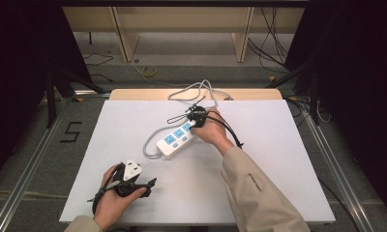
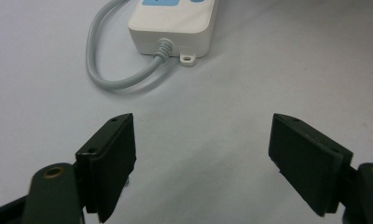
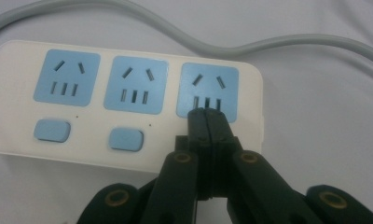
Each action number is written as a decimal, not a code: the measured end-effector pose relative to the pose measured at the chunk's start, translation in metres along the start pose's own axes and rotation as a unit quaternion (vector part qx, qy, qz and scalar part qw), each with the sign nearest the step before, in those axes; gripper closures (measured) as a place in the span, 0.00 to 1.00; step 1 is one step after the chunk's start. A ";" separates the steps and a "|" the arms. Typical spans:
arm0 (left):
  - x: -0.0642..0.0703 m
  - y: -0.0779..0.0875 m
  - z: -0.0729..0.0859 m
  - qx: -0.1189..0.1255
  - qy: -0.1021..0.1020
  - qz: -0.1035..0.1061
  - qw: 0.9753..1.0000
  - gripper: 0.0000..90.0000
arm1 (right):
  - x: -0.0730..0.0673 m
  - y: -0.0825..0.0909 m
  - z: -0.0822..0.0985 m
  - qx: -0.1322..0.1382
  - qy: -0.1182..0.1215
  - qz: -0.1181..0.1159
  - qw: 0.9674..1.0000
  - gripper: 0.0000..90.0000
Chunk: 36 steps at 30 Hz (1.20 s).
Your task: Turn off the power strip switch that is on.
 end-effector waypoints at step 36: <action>0.000 -0.002 0.002 -0.005 0.004 -0.001 1.000 0.25 | 0.012 0.056 0.076 0.025 -0.013 0.004 1.000 0.88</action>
Point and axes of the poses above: each handheld gripper's, and its own axes: y roughly backward along the jaws, z roughly out of its underside, x roughly to its right, the point moved 4 cm from there along -y, roughly forward along the jaws, and after that the axes turned 7 degrees about y, right-handed, at the moved point
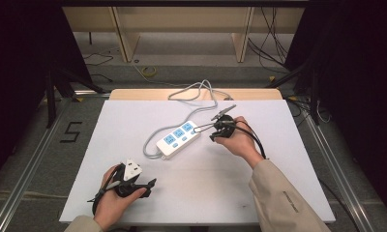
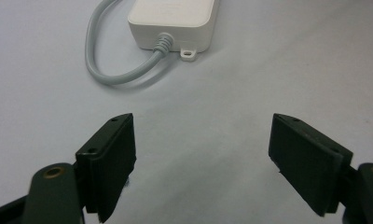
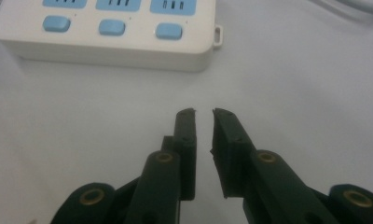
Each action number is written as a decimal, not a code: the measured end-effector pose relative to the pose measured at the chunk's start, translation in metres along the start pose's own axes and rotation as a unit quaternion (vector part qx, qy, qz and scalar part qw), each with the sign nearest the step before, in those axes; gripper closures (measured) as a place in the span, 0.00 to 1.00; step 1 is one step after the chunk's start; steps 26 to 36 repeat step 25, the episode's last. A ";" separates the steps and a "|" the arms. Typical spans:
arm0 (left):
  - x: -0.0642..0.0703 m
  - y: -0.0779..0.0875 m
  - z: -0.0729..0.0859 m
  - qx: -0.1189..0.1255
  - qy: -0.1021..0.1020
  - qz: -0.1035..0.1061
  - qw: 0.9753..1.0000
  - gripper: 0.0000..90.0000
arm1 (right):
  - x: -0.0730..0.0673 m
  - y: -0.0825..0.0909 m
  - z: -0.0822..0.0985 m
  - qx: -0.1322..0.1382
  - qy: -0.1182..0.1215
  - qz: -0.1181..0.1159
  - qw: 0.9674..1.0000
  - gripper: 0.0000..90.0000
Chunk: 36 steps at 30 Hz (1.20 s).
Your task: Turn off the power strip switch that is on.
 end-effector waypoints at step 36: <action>0.000 0.000 0.001 -0.004 0.003 0.004 1.000 0.25 | -0.039 0.068 0.126 0.100 -0.036 0.002 0.994 0.61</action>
Point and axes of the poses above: each handheld gripper's, and its own axes: y roughly backward along the jaws, z roughly out of its underside, x roughly to its right, the point moved 4 cm from there along -y, roughly forward along the jaws, and after that the axes turned 7 degrees about y, right-handed, at the moved point
